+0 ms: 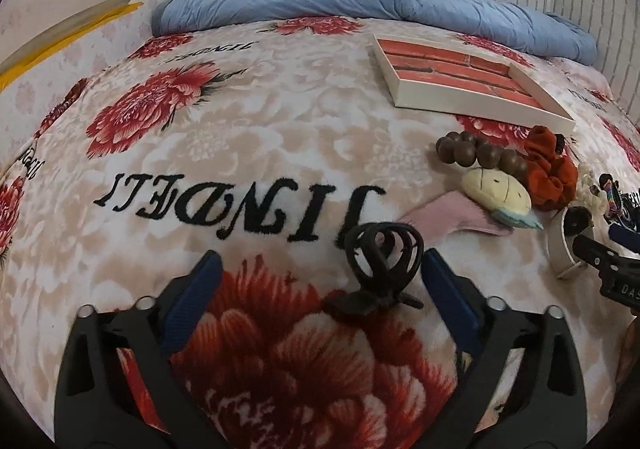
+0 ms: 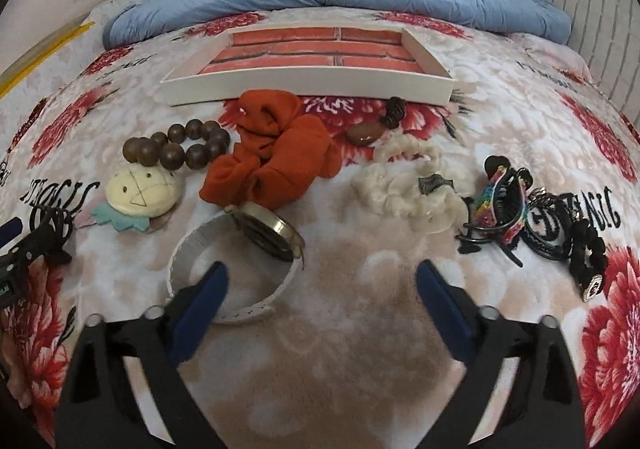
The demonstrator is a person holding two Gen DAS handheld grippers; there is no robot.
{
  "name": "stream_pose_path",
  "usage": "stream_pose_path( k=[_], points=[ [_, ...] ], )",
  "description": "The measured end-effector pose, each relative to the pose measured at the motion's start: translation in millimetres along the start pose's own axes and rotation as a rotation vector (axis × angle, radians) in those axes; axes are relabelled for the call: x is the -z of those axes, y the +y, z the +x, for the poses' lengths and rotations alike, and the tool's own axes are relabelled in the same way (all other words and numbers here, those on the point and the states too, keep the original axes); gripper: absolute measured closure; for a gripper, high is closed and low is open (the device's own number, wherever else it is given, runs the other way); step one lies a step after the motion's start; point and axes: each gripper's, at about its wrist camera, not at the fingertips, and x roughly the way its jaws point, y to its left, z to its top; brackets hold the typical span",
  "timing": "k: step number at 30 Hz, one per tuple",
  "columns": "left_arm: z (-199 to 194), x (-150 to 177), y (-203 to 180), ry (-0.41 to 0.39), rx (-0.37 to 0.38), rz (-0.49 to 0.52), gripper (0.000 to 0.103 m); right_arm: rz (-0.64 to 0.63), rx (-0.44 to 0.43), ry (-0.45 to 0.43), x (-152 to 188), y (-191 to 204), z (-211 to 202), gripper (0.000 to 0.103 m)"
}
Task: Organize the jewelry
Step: 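Grasp the white-strap watch with the right tool while the left tool grasps the black claw clip, then carry the watch and claw clip into the brick-pattern tray and open both tools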
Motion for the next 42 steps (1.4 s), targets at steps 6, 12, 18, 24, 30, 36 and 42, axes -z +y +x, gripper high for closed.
stream_pose_path(
  k=[6,12,18,24,30,36,42],
  points=[
    [6.0,-1.2,-3.6,0.018,0.02,0.014,0.026,0.022,-0.018,0.029,-1.7,-3.0,6.3,0.037],
    [10.6,-2.6,-11.9,0.033,0.038,0.041,0.045,0.014,-0.011,0.053,-7.8,3.3,12.6,0.053],
    [12.0,-2.6,-15.1,0.043,0.067,0.046,0.064,-0.009,-0.044,0.069,-10.6,9.2,14.5,0.074],
    [10.5,-2.4,-15.9,0.043,0.076,0.044,0.068,-0.024,-0.084,0.077,-12.7,10.3,13.9,0.081],
    [8.3,-4.0,-13.4,0.046,0.073,0.024,0.068,0.01,-0.142,0.075,-12.9,-2.2,9.7,0.085],
    [-7.3,-11.8,-9.1,0.011,0.073,0.004,0.068,0.026,-0.19,0.028,-16.4,-14.3,-9.0,0.085],
    [-15.2,-30.9,-12.4,-0.026,0.087,-0.012,0.068,0.034,-0.198,-0.028,-28.4,-28.4,-24.3,0.085]
  ],
)
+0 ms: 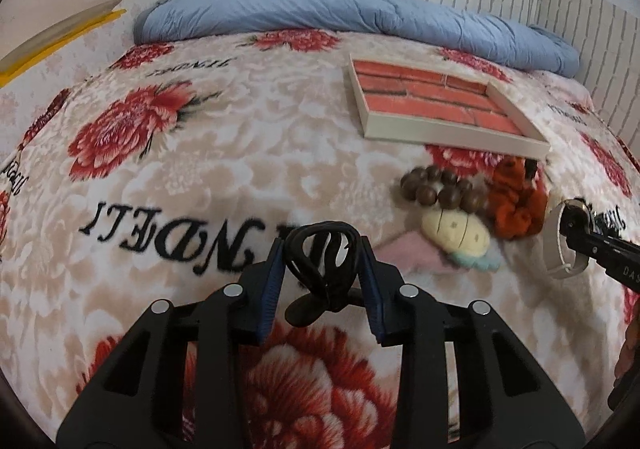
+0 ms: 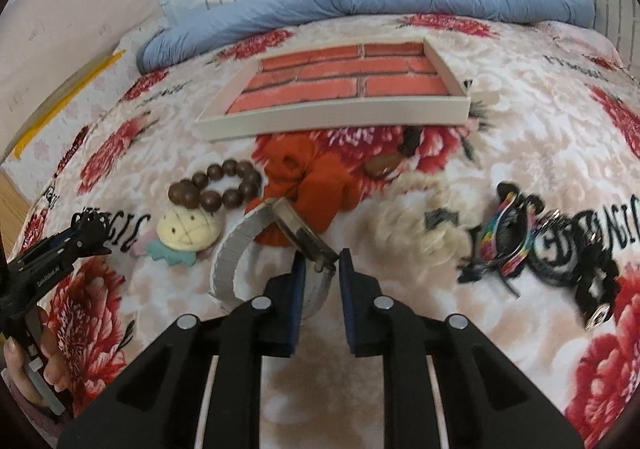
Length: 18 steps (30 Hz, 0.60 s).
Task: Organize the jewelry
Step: 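Carry the watch and claw clip into the brick-pattern tray and open both tools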
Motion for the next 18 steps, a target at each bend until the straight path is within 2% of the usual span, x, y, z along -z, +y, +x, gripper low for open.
stream_pose_path(
  k=[10,18],
  points=[
    [24.6,-62.1,-31.4,-0.026,0.04,0.004,0.068,0.003,0.062,-0.062,-52.6,-30.0,7.7,0.085],
    [78.2,-142.1,-74.6,-0.018,0.08,0.007,0.068,-0.011,0.115,-0.095,-136.8,-51.2,37.7,0.085]
  ],
)
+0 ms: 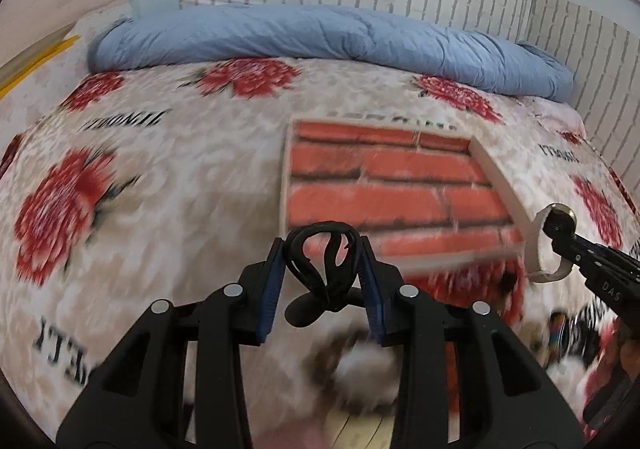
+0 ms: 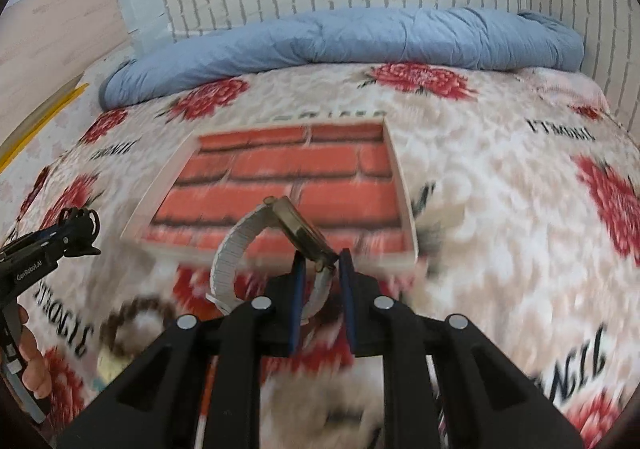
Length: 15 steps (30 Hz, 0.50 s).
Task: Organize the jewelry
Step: 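Carry the watch and claw clip into the brick-pattern tray and open both tools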
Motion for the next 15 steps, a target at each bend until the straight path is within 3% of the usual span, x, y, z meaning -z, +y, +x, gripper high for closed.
stream_pose_path(
  k=[6,15],
  points=[
    [44.7,-54.4,-23.2,-0.003,0.018,0.012,0.068,0.009,0.034,0.005,-59.4,-8.1,47.2,0.085],
    [126.9,-102.7,-28.7,0.06,0.006,0.024,0.068,0.002,0.065,0.046,-102.2,-7.1,116.4,0.085]
  ],
)
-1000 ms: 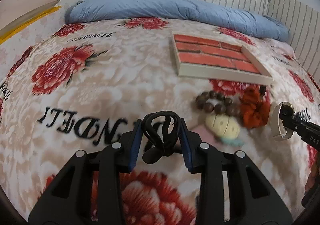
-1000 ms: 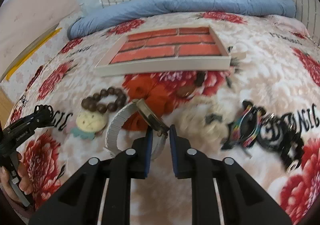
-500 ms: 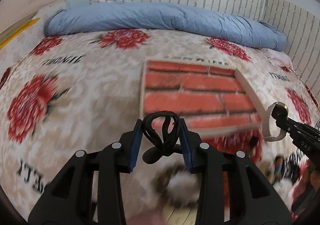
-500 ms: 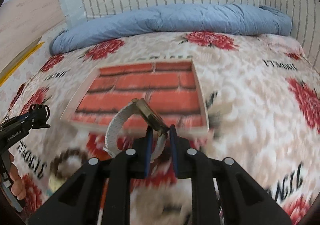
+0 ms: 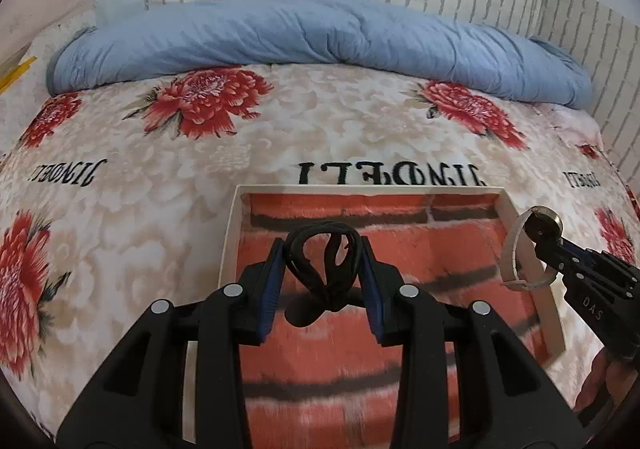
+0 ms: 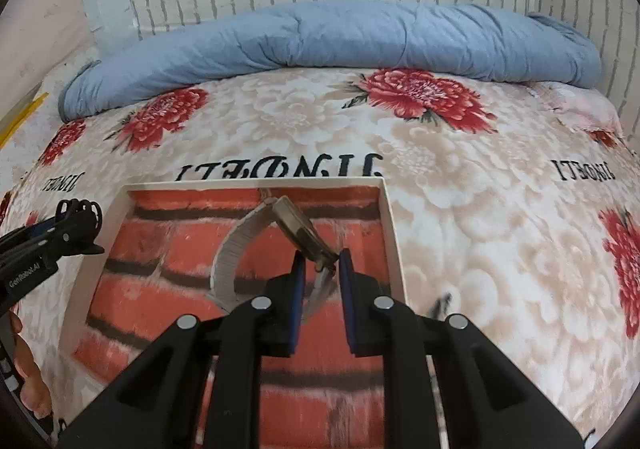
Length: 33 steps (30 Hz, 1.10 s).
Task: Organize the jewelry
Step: 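Carry the watch and claw clip into the brick-pattern tray and open both tools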
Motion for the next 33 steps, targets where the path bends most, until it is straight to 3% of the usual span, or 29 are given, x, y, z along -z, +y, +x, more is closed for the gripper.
stream_pose_path(
  k=[4,12,28,33],
  points=[
    [30.0,-9.0,2.3,0.053,0.023,-0.005,0.068,-0.015,0.012,0.047,-16.5,2.4,27.9,0.085],
    [69.0,-15.4,1.6,0.1,-0.007,0.007,0.068,-0.029,0.04,0.123,-25.5,-2.0,64.9,0.085],
    [93.1,-12.2,-1.9,0.159,0.006,0.027,0.067,-0.006,0.05,0.184,-24.2,-11.8,95.4,0.085],
    [99.7,-10.7,-1.8,0.192,-0.023,0.025,0.066,0.001,0.044,0.191,-21.3,-13.4,98.9,0.084]
  ],
)
